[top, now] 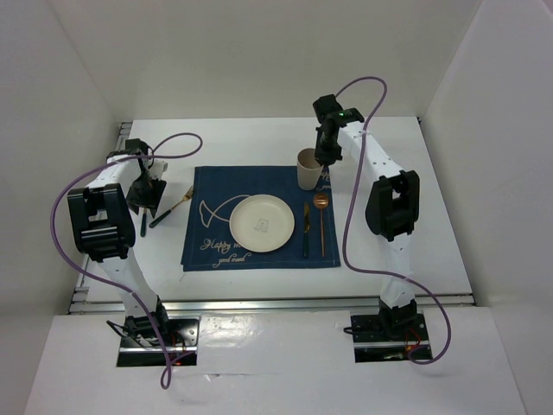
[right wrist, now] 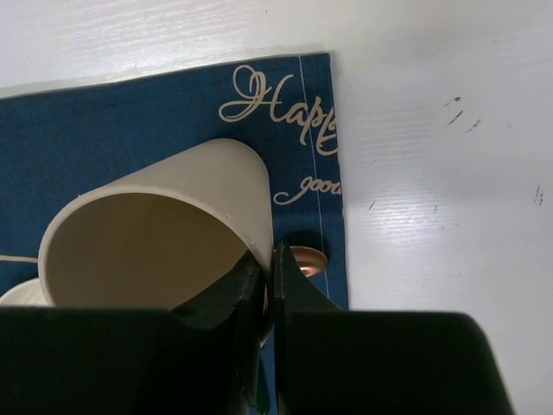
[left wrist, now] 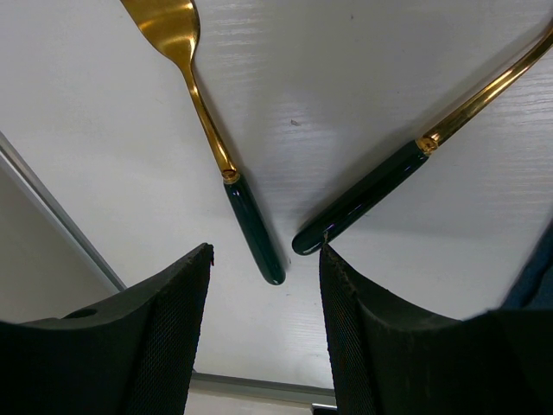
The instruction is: Set the dinner table for one person
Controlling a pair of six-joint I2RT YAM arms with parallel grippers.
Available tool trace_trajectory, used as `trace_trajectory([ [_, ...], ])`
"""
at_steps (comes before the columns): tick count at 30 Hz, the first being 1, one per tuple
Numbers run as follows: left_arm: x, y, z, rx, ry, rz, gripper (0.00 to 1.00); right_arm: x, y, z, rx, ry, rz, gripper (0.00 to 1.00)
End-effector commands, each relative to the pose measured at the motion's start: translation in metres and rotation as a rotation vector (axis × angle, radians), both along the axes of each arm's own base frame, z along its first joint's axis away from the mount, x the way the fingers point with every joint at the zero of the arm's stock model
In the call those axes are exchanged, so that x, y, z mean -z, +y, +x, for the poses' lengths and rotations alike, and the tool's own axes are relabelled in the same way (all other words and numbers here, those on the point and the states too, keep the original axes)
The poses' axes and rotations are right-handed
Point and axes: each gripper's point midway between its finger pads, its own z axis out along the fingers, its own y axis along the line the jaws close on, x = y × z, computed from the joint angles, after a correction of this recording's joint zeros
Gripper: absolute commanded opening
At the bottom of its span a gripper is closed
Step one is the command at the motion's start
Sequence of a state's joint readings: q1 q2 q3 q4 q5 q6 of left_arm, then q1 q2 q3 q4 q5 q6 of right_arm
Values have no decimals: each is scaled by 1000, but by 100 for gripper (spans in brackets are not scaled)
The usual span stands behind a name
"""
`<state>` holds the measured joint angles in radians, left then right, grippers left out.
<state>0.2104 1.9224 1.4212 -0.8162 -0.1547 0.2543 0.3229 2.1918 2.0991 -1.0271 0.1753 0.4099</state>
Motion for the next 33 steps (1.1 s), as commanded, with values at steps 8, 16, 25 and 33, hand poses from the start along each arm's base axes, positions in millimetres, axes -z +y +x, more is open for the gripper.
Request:
trace_trajectory([
  [8,-18,-5,5,-12,-58,-15,60,-11,13,4,-30,-27,43,57],
  [16,-42,-44,0,314,-157,-140,64,-66,22,15,-83,-171,97,75],
  [25,-21,-53,2,620,-165,-105,85,-134,16,-2,-103,-310,131,100],
  [33,4,-50,22,695,-163,-48,82,-137,9,-28,-109,-325,143,100],
])
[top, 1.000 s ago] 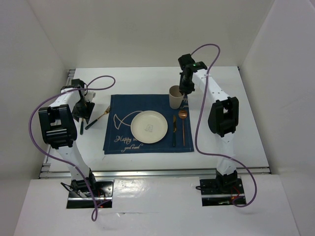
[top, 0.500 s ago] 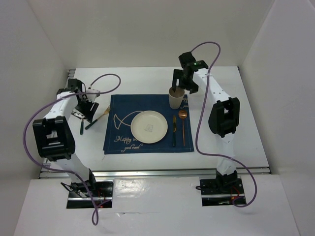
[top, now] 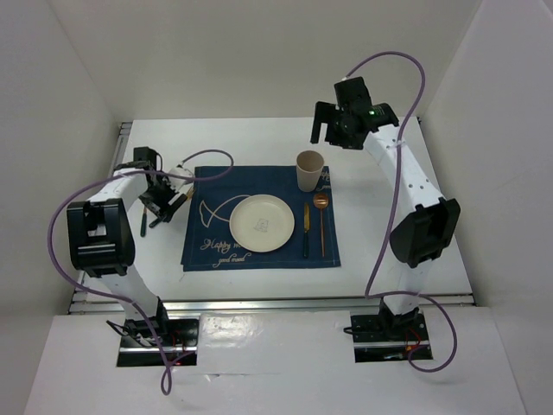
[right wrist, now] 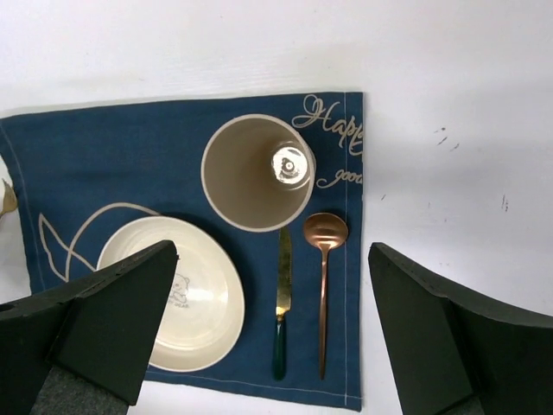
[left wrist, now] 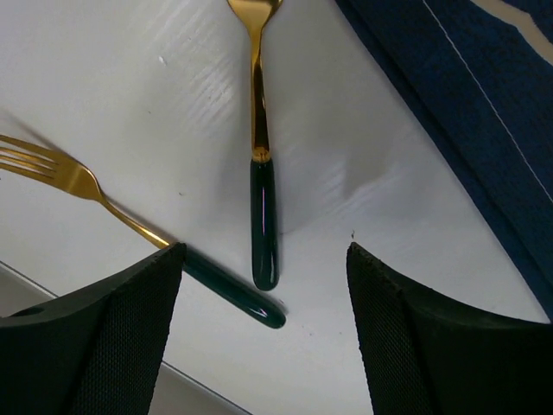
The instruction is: Set the dinner table for one person
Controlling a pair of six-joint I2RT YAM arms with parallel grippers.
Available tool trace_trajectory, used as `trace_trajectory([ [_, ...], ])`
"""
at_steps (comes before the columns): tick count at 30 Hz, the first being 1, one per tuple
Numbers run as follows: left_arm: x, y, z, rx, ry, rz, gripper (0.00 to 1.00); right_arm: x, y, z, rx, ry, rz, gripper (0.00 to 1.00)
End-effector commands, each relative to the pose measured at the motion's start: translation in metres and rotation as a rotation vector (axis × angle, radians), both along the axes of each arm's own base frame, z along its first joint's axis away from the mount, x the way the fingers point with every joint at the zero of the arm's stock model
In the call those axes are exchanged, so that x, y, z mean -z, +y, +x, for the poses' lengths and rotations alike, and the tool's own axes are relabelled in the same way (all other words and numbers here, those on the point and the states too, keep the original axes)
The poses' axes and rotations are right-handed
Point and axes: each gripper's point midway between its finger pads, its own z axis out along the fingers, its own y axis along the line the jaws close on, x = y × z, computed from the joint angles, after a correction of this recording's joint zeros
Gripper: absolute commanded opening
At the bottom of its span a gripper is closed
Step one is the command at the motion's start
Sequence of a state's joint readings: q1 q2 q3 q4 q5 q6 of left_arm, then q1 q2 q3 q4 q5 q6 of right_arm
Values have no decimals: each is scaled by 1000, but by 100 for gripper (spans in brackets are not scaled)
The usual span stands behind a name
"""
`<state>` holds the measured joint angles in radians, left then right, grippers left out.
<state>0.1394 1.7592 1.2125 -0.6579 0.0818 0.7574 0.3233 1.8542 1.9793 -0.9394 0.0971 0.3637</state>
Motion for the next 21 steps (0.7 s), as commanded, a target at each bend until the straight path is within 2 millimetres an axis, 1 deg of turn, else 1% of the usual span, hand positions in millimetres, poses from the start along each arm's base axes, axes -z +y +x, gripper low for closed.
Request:
trace_trajectory([
  [1,11,-1,16,80,-44,38,82,-11,2,-5,-18,-51,3,100],
  [2,14,-1,18,80,-44,38,80,-8,1,-8,-18,-43,0,100],
  [3,22,-1,20,70,-26,32,78,0,-3,-12,-11,-24,-13,100],
  [5,32,1,19,55,9,36,75,0,-3,-14,-11,-34,-10,100],
  [6,39,2,13,41,46,38,74,-3,-4,-18,-4,-38,-1,100],
  [7,49,4,12,39,80,45,74,2,-6,-19,4,-28,-12,100],
  [8,51,8,14,18,87,64,74,-3,-8,-20,10,-41,-15,100],
  [9,55,7,11,8,112,58,73,-5,-9,-22,10,-49,-12,100],
  [10,55,12,14,-2,120,56,72,2,-14,-23,26,-38,-33,100],
  [11,57,11,10,-1,147,53,70,-2,-14,-24,26,-47,-30,100],
  [12,64,10,7,-16,167,47,67,1,-17,-24,35,-41,-42,100],
  [14,62,14,9,-38,174,42,60,3,-17,-27,42,-28,-38,100],
  [15,62,10,1,-43,205,22,47,-1,-19,-27,49,-39,-41,100],
  [17,60,5,-1,-61,226,-4,29,-5,-19,-28,49,-48,-38,100],
  [18,60,3,-5,-71,242,-17,21,-3,-19,-27,49,-49,-38,100],
  [19,57,-2,-11,-78,271,-43,10,-7,-19,-29,49,-58,-35,100],
  [20,57,-6,-14,-96,296,-61,5,-7,-21,-28,58,-60,-43,100],
  [21,52,-4,-11,-123,291,-74,0,-8,-23,-26,66,-71,-47,100],
])
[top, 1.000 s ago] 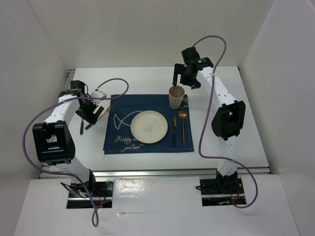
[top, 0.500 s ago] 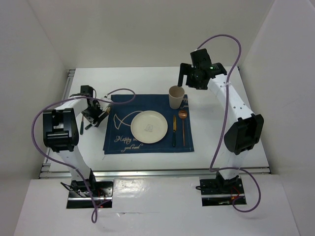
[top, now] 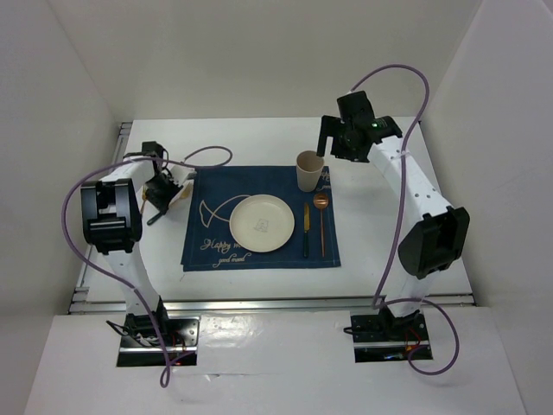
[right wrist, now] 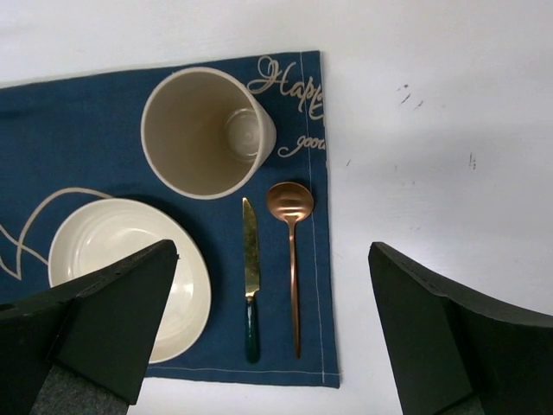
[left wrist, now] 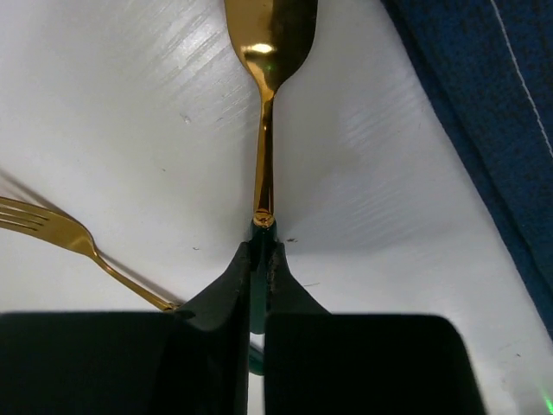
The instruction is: Set the dinner table for one person
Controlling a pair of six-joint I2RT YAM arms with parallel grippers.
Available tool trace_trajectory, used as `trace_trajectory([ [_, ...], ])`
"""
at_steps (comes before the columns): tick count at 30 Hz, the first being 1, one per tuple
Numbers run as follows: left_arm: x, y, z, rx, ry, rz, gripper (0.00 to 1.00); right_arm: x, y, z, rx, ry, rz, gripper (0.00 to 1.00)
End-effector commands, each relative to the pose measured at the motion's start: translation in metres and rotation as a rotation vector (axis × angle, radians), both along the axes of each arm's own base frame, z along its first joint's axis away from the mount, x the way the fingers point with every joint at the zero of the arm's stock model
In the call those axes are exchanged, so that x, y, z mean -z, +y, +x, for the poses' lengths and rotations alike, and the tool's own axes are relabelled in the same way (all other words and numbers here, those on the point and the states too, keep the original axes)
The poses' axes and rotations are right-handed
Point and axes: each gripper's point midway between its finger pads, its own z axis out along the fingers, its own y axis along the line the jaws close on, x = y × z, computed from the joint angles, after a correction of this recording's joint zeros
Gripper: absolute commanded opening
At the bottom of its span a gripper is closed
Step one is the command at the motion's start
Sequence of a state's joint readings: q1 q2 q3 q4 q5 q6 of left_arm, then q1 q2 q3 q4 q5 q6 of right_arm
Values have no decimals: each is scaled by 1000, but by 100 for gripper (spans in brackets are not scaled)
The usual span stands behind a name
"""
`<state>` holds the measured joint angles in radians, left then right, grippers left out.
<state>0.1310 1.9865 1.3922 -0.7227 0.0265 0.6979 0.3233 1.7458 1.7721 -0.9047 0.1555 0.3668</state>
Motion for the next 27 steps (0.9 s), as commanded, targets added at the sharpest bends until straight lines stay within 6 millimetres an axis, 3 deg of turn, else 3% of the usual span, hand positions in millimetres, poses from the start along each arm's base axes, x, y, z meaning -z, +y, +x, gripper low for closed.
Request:
trace_trajectory([
  [1,21,-15,-34,-92,178,-113,0,-34,-2,3,21,-120,10,100],
  [4,11,-19,-32,-233,197,-147,0,-30,-2,2,28,-109,13,100],
  [7,-5,-14,-18,-366,148,-116,0,-26,-3,-2,35,-99,15,100],
  [14,-84,-24,6,-646,-30,-221,0,-24,-7,-13,41,-95,21,100],
  [18,-115,-45,-1,-780,-81,-278,0,-26,-10,-17,58,-98,18,100],
  [20,-107,-60,-14,-794,-44,-272,0,-19,-14,-23,74,-76,10,100],
  [22,-101,-80,-25,-817,-18,-254,0,-26,-14,-25,81,-99,25,100],
  [27,-68,-115,-51,-844,97,-146,0,-25,-19,-33,89,-99,15,100],
])
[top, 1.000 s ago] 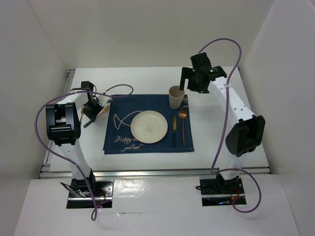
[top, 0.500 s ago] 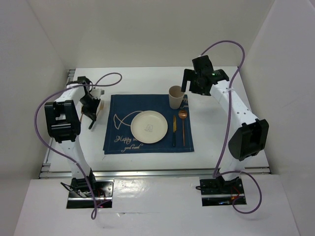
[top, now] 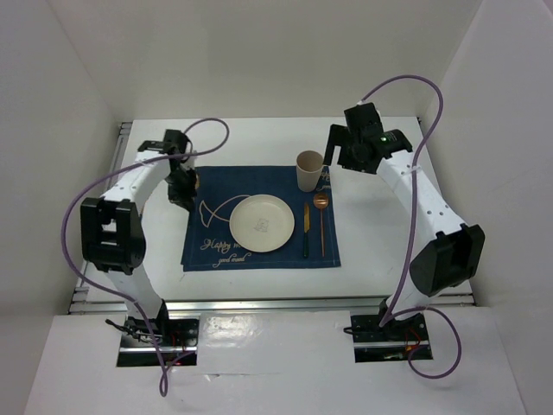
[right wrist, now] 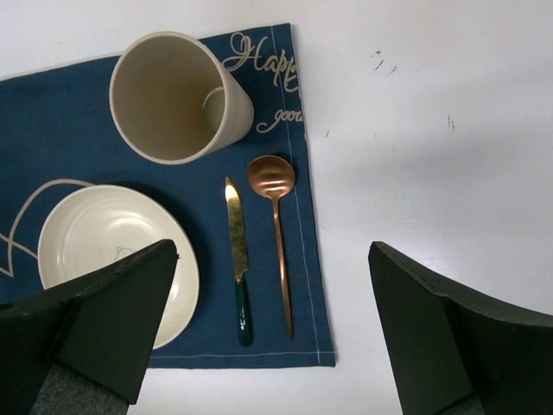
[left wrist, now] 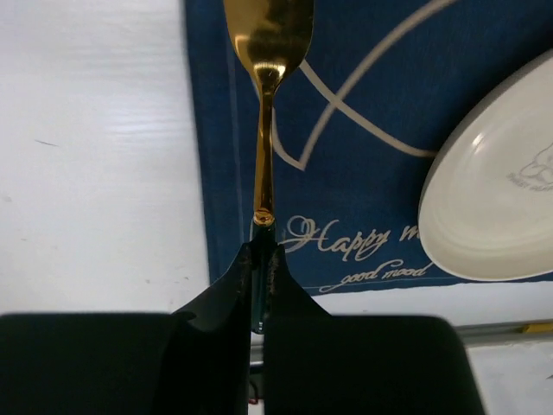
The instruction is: Set the dinner table for one person
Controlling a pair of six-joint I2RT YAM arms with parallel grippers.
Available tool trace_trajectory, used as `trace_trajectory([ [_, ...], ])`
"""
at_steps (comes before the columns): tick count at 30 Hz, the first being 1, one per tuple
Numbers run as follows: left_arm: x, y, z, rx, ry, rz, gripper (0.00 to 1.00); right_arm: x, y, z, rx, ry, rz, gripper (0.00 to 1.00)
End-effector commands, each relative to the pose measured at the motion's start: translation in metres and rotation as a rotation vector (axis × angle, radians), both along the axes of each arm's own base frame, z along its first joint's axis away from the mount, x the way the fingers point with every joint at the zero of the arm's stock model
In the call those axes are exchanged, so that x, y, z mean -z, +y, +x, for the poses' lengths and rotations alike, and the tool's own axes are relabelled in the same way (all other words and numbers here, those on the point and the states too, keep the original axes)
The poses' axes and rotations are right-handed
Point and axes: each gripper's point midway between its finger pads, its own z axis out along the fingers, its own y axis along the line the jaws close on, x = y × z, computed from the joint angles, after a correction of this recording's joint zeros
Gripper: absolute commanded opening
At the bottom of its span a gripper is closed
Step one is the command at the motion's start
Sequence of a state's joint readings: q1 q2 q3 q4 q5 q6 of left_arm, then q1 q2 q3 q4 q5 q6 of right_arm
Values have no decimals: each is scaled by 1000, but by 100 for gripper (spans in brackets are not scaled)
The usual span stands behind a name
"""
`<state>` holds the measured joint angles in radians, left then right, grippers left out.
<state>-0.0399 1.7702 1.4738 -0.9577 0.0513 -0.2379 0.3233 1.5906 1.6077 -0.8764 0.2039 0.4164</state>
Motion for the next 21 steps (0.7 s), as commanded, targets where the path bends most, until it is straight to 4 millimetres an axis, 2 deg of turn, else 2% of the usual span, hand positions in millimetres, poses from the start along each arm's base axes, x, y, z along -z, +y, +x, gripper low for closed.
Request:
trace_trajectory([
  [1,29,-22,-25,-94,157,52,0,-18,-2,-4,21,-60,5,100],
  [4,46,-26,-29,-74,185,141,0,-21,-7,-6,34,-65,-9,100],
  [11,64,-38,-34,-68,208,227,0,-15,-19,-18,62,-48,-49,100],
  [13,70,-35,-38,-76,226,242,0,-15,-19,-18,62,-48,-49,100],
  [17,82,-28,-24,-80,243,308,0,-14,-20,-20,62,-39,-52,100],
  [21,91,-22,-25,-78,262,377,0,-14,-22,-20,61,-42,-67,100],
])
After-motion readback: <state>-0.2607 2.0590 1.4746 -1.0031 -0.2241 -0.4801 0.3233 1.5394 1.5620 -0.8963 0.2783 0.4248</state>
